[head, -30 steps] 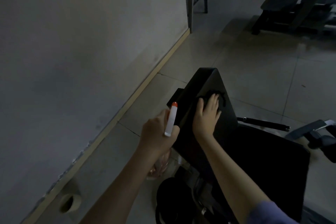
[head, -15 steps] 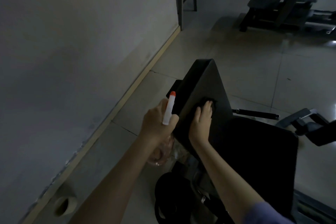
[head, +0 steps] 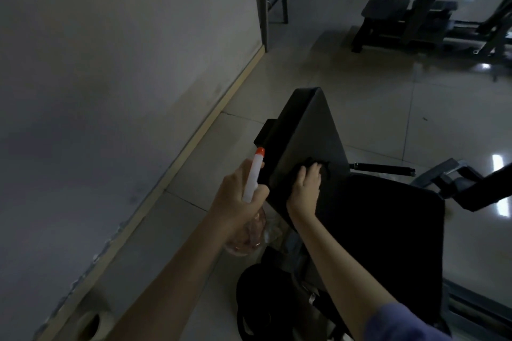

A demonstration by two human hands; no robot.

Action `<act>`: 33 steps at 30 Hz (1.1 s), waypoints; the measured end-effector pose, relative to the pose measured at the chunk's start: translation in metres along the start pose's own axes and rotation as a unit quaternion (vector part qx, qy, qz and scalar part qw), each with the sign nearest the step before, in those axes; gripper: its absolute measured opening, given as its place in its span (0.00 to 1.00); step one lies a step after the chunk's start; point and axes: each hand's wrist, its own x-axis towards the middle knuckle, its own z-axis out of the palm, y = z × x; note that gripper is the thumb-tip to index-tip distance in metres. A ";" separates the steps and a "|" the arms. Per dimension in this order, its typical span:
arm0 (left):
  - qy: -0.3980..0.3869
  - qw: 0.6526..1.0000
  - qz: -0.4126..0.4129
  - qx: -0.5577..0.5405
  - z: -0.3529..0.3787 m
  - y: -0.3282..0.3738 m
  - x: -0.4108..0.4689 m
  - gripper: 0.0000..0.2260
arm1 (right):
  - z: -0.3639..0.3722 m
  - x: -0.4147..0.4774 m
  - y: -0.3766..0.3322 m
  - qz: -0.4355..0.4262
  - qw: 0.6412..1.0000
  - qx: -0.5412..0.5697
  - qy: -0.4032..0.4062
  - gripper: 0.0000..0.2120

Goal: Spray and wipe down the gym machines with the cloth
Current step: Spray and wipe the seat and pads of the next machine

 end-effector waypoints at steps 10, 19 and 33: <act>0.023 0.999 0.026 0.029 0.008 -0.004 -0.003 0.28 | 0.008 -0.017 0.027 -0.090 0.995 0.049 0.014 0.24; 0.061 0.997 0.017 0.045 0.018 -0.008 -0.003 0.23 | 0.012 -0.012 0.023 0.001 0.998 0.053 0.024 0.24; 0.118 0.979 -0.033 0.163 0.060 0.010 -0.041 0.12 | -0.059 0.047 0.084 0.207 0.974 0.082 -0.043 0.21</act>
